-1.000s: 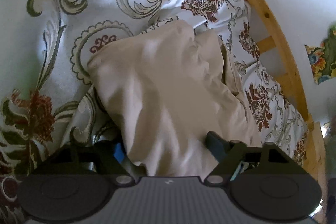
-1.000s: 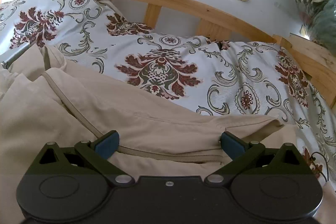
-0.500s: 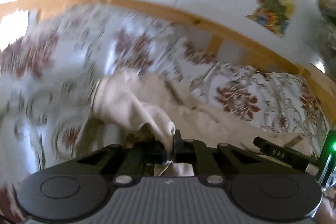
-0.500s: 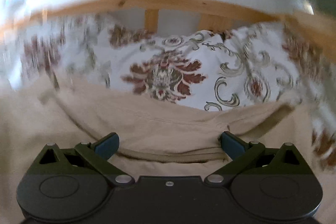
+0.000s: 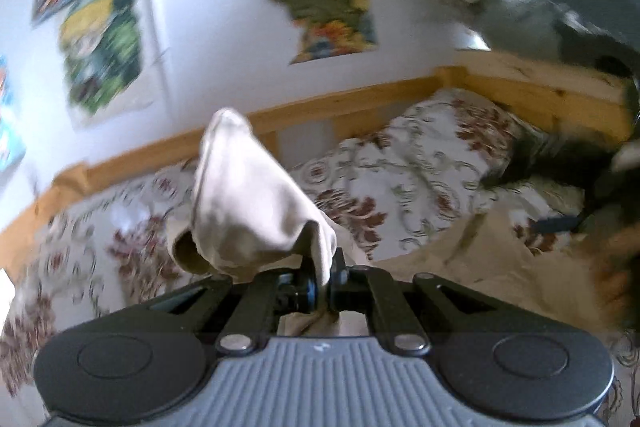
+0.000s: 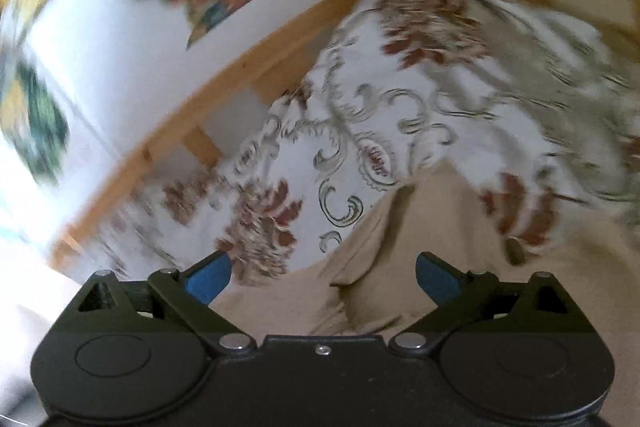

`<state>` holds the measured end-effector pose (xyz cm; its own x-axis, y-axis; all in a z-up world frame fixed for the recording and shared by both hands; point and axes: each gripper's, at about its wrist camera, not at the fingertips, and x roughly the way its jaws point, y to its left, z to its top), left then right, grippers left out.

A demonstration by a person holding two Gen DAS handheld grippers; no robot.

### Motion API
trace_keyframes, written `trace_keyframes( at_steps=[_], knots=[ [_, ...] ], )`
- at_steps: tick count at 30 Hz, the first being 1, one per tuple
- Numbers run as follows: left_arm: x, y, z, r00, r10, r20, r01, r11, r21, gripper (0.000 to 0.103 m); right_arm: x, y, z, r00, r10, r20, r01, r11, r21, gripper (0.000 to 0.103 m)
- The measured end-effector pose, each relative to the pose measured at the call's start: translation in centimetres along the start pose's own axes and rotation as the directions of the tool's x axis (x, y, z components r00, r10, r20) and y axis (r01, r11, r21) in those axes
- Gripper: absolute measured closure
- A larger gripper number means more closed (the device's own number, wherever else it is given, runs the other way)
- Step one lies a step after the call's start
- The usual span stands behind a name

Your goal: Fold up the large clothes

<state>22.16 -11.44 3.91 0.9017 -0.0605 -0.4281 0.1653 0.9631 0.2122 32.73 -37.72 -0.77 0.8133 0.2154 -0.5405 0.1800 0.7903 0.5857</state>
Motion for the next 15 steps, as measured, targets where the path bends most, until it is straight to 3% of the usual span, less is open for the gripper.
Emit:
trace_keyframes(
  at_steps=[3,7,9,12,13,15],
  knots=[
    [0.0,-4.1,0.5,0.999,-0.024,0.023,0.021,0.994,0.105,0.098,-5.5,-2.4,1.1,0.990,0.139,-0.011,-0.138,0.986,0.096,0.004],
    [0.0,-9.7,-0.6,0.995,-0.101,-0.002,0.098,0.962,0.256,0.098,-10.1,-6.5,-0.7,0.988,0.138,0.070,-0.151,0.961,0.231,0.005],
    [-0.3,-12.1,-1.7,0.989,-0.144,-0.026,0.144,0.928,0.343,0.098,-10.2,-8.0,-0.7,0.975,0.214,0.059,-0.222,0.924,0.313,0.005],
    [-0.4,-15.0,-3.6,0.987,-0.159,-0.027,0.153,0.872,0.464,0.098,-9.5,-9.8,-1.0,0.935,0.350,0.062,-0.341,0.837,0.427,0.000],
    [-0.4,-15.4,-4.1,0.988,-0.152,-0.018,0.142,0.865,0.482,0.098,-8.9,-10.3,-1.3,0.930,0.362,0.066,-0.349,0.811,0.469,0.000],
    [-0.1,-15.7,-4.5,0.987,-0.157,-0.020,0.146,0.855,0.498,0.098,-8.2,-11.1,-1.6,0.932,0.360,0.044,-0.333,0.801,0.498,0.000]
  ],
)
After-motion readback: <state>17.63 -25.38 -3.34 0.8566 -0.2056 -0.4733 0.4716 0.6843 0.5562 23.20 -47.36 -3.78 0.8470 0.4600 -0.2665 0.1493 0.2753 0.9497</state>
